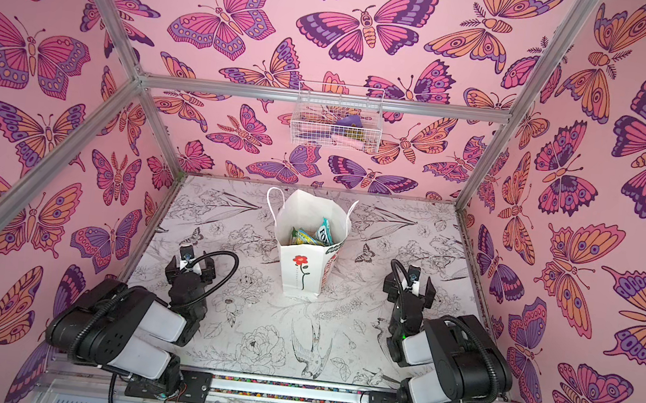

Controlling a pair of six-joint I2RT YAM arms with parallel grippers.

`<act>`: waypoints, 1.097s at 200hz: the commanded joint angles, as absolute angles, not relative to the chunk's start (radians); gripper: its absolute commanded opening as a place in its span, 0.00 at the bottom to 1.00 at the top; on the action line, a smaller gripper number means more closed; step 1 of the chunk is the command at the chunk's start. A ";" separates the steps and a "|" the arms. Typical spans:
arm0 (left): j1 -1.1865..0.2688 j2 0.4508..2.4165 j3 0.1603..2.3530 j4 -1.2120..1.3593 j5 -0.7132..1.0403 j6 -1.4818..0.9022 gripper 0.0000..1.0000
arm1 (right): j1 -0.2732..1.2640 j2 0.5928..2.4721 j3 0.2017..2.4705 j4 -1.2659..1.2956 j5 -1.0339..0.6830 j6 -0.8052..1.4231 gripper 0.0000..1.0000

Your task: Place the snacks into the paper bag

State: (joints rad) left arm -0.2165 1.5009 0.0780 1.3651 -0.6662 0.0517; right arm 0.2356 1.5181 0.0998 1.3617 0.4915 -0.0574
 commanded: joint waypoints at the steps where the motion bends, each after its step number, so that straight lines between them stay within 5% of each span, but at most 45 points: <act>1: -0.218 1.505 0.086 1.427 -0.648 0.058 0.88 | 0.241 1.537 0.112 1.426 0.443 -0.097 0.99; 21: -0.224 1.508 0.090 1.425 -0.620 0.079 0.89 | 0.257 1.545 0.115 1.426 0.437 -0.121 0.99; 29: -0.230 1.514 0.093 1.426 -0.601 0.094 1.00 | 0.257 1.546 0.117 1.425 0.437 -0.121 0.99; 129: -0.351 1.591 0.149 1.427 -0.547 0.290 0.99 | 0.217 1.617 0.158 1.418 0.440 -0.074 0.99; 219: -0.227 1.569 0.118 1.425 -0.451 0.149 1.00 | 0.207 1.596 0.175 1.358 0.445 -0.058 0.99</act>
